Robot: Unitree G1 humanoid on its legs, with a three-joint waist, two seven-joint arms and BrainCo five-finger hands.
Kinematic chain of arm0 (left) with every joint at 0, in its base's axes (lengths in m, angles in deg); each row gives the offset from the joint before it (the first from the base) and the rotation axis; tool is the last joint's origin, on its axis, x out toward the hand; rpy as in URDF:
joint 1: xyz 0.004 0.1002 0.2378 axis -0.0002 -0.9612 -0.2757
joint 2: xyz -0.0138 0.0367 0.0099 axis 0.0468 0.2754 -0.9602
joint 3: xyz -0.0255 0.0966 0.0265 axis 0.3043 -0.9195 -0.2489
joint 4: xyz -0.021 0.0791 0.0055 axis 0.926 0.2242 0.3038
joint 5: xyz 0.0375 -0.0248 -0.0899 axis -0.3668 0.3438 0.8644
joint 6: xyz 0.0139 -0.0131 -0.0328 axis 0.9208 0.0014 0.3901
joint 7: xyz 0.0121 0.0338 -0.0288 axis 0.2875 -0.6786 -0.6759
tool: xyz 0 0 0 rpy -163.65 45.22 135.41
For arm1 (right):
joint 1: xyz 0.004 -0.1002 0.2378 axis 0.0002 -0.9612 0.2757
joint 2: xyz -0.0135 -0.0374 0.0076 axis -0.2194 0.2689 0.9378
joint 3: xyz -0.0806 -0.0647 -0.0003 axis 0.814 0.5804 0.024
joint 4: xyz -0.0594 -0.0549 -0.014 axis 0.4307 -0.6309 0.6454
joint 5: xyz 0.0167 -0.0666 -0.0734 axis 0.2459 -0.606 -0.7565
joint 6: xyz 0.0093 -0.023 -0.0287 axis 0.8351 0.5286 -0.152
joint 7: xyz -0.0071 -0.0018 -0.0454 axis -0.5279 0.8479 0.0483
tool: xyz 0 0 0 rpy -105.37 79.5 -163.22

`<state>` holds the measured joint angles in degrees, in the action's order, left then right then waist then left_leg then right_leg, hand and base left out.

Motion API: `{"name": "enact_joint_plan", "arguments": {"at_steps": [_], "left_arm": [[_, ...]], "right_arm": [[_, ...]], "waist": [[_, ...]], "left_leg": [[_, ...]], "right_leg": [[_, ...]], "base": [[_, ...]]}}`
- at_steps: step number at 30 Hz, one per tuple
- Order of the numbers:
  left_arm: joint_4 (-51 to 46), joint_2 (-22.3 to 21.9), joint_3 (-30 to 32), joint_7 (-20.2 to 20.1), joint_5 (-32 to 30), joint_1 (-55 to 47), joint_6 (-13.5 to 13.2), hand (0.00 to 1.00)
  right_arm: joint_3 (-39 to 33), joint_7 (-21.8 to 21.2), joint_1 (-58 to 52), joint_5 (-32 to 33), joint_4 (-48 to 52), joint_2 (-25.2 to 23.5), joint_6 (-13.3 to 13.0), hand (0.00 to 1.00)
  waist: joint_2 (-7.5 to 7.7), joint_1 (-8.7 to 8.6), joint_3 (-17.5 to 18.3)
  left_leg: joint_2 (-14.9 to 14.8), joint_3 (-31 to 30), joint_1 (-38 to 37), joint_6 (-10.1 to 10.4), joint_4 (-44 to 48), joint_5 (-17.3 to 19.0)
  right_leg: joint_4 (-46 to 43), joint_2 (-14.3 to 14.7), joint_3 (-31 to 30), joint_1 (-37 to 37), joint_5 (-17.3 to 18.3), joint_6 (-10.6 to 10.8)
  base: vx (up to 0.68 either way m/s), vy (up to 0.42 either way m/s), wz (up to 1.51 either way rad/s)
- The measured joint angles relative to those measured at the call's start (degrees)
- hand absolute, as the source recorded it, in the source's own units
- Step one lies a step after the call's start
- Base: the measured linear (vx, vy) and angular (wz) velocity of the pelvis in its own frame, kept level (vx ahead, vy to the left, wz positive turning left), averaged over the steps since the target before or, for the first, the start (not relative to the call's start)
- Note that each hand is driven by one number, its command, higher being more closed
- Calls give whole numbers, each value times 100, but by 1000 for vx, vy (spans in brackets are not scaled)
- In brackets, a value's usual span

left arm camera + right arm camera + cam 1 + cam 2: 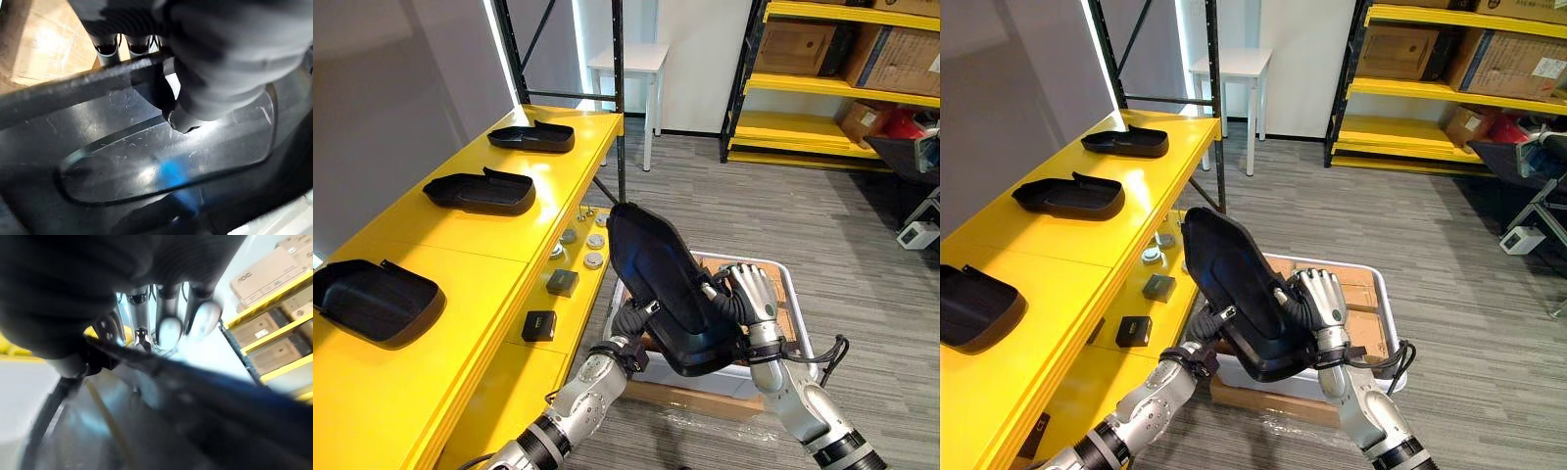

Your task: Walk over and take plastic housings, then place them on the shelf

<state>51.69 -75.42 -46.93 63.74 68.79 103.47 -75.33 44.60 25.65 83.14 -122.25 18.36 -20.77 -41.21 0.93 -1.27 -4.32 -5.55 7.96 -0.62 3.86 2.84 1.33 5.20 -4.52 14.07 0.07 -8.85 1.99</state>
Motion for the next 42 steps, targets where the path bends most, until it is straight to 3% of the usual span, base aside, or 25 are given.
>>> {"name": "enact_joint_plan", "arguments": {"at_steps": [3,7,11,14,18,21,28,31,33,36,37,38,40,42], "left_arm": [[-215,-43,639,154,-119,-99,-221,100],[-627,-240,1389,479,-774,-347,-310,100],[-1470,-395,2021,794,-2406,-782,-305,100],[-2074,-583,2513,1082,-4619,-1087,-162,100],[-2452,-849,3064,1406,-6269,-1363,-117,100],[-2780,-891,3447,1604,-6913,-1716,-112,100],[-3589,-1048,4076,1827,-7714,-2481,-67,100],[-3840,-1163,4371,1946,-7791,-2601,-66,100],[-3902,-1227,4429,2014,-7791,-2598,-66,100],[-3968,-1208,4387,2018,-7775,-2542,-72,100],[-3970,-1192,4382,2009,-7762,-2531,-73,100],[-3971,-1174,4378,1996,-7742,-2532,-74,100],[-3975,-1161,4358,1979,-7648,-2536,-76,100],[-4007,-1175,4370,1960,-7602,-2658,-103,100]], "right_arm": [[592,73,-320,15,574,290,-45,0],[981,119,-373,411,654,-57,-491,0],[1015,90,-450,1042,412,-609,-930,0],[887,-191,-644,1439,-54,-1186,-1244,0],[745,-480,-896,1586,-322,-1599,-1410,0],[456,-544,-893,1637,-326,-1864,-1443,0],[-79,-543,-779,1808,-365,-2207,-1557,0],[-252,-565,-588,1948,-593,-2242,-1637,0],[-441,-574,-563,2032,-725,-2287,-1635,0],[-900,-585,-754,2030,-695,-2396,-1643,0],[-1074,-584,-919,2030,-682,-2499,-1651,0],[-1162,-586,-1069,2031,-669,-2547,-1660,0],[-1335,-617,-1329,2032,-666,-2605,-1676,0],[-1469,-658,-1469,2039,-669,-2622,-1674,0]], "waist": [[6,32,2],[5,41,3],[8,214,11],[12,238,53],[19,369,115],[40,404,171],[121,689,247],[122,851,247],[109,858,237],[120,676,190],[183,581,151],[245,544,141],[304,501,149],[331,612,42]], "left_leg": [[-63,17,64,68,129,53],[-105,-9,170,87,183,63],[-104,-72,249,90,176,62],[-27,-347,357,33,116,0],[88,-553,346,-42,65,-51],[198,-675,337,-98,-31,-88],[407,-1005,333,-187,-150,-145],[487,-1214,337,-206,-132,-150],[508,-1480,387,-237,-75,-143],[580,-2266,518,-291,64,-185],[681,-2620,564,-272,176,-176],[790,-2870,627,-229,299,-147],[973,-3285,849,-136,611,-88],[1035,-3593,995,46,816,-30]], "right_leg": [[-4,36,-42,15,3,-4],[-17,66,37,85,6,-7],[-1,64,108,126,49,20],[-21,-5,394,123,78,16],[-43,-108,610,16,125,54],[-49,-212,733,-19,165,111],[-86,-405,1062,-146,268,255],[-465,-526,1180,-104,463,312],[-915,-593,934,-36,617,313],[-1964,-530,-992,254,1107,385],[-2356,-406,-1825,266,1422,503],[-2587,-342,-2266,226,1630,527],[-2768,-289,-2669,184,1882,574],[-2553,-284,-2393,-59,2245,452]], "base": [[0,1,-6],[-19,-5,3],[-29,4,10],[19,7,43],[69,37,31],[63,65,26],[67,53,29],[64,57,36],[43,59,71],[28,13,131],[12,-88,163],[2,-153,177],[-7,-171,127],[8,-248,70]]}}
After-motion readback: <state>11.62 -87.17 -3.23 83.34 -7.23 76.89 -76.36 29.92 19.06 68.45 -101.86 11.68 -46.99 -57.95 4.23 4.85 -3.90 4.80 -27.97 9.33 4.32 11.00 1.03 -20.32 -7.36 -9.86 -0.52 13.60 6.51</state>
